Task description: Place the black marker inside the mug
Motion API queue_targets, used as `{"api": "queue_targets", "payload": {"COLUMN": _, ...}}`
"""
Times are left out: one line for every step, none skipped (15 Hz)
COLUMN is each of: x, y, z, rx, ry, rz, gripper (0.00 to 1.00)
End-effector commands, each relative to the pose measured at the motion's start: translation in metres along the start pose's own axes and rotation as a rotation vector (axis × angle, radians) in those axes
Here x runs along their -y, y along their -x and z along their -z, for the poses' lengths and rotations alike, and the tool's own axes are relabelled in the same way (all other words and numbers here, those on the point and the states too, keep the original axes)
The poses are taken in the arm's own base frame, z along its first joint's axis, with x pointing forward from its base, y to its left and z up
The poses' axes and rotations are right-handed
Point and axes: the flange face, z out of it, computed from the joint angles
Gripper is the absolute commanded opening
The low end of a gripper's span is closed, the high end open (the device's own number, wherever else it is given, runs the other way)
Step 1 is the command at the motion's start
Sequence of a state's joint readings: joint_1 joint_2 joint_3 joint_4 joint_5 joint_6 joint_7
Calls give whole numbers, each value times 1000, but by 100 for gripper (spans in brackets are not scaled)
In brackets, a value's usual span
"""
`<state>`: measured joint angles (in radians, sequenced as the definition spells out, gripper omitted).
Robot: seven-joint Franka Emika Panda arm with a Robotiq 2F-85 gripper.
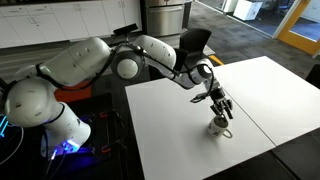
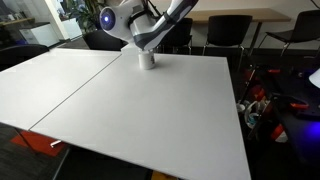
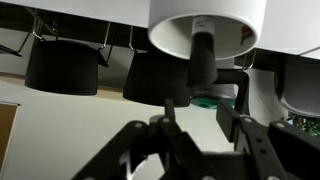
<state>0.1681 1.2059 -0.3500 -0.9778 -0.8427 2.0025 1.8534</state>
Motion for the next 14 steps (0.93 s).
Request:
{"api": "queue_targets", "payload": {"x": -5, "y": -25, "z": 14, "rx": 12, "ry": -9, "rz": -46, "gripper": 80}}
{"api": "queue_targets", "payload": {"x": -7, "y": -32, "z": 19, "rx": 15, "ry": -17, "rz": -56, "gripper": 88}}
{"api": "queue_targets", "payload": {"x": -9, "y": -40, "z": 25, "rx": 17, "ry": -20, "rz": -67, "gripper": 95}}
{"api": "queue_targets", "payload": {"x": -12, "y": -48, "z": 31, "rx": 22, "ry": -24, "rz": -76, "gripper": 99}}
{"api": "queue_targets", "payload": {"x": -16, "y": -58, "z": 39, "rx": 30, "ry": -30, "rz": -86, "gripper": 100}}
{"api": "queue_targets", "payload": {"x": -20, "y": -67, "z": 46, "rx": 39, "ry": -34, "rz": -94, "gripper": 100}}
{"api": "queue_targets", "payload": {"x": -27, "y": -76, "z": 55, "rx": 52, "ry": -37, "rz": -99, "gripper": 100}}
{"api": "queue_targets", "payload": {"x": -32, "y": -84, "z": 63, "rx": 65, "ry": -41, "rz": -95, "gripper": 100}}
{"api": "queue_targets", "payload": {"x": -38, "y": -92, "z": 72, "rx": 84, "ry": -45, "rz": -86, "gripper": 100}}
{"api": "queue_targets", "payload": {"x": -44, "y": -98, "z": 81, "rx": 97, "ry": -51, "rz": -83, "gripper": 100}}
{"api": "queue_targets", "payload": {"x": -51, "y": -105, "z": 90, "rx": 112, "ry": -56, "rz": -87, "gripper": 100}}
{"api": "queue_targets", "payload": {"x": -58, "y": -111, "z": 100, "rx": 126, "ry": -69, "rz": -92, "gripper": 100}}
{"api": "queue_targets", "payload": {"x": -66, "y": -116, "z": 108, "rx": 136, "ry": -73, "rz": -94, "gripper": 100}}
{"api": "queue_targets", "payload": {"x": -74, "y": -120, "z": 116, "rx": 144, "ry": -82, "rz": -96, "gripper": 100}}
